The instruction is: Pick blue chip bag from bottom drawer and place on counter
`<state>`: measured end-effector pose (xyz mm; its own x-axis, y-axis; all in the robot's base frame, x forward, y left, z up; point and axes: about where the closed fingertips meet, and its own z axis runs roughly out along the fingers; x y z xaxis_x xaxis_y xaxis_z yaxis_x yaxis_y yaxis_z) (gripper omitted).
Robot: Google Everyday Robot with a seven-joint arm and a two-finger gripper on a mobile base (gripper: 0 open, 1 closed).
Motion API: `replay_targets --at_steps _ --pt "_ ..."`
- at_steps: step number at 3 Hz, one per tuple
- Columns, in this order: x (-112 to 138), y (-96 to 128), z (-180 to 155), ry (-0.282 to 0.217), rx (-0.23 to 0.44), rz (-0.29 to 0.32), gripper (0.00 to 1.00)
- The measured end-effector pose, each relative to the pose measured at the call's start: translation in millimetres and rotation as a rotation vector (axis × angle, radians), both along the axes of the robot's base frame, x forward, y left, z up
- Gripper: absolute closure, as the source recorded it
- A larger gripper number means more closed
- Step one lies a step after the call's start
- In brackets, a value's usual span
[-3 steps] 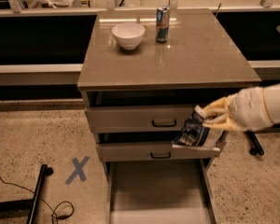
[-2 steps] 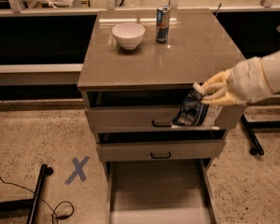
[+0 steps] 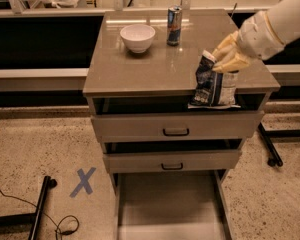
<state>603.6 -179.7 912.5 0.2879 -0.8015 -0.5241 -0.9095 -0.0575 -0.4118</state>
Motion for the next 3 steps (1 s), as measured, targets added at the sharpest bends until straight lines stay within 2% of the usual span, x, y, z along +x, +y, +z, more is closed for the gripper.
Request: replay_targets --at_steps 1,2,3 --pt "44.0 7.4 0.3 0.045 -0.018 -0.008 1.00" --pt "89.5 -1.3 31.9 -0.010 0.010 -0.077 1.00" --pt "108.6 -16.1 76.1 -0.108 0.053 -0.143 1.00"
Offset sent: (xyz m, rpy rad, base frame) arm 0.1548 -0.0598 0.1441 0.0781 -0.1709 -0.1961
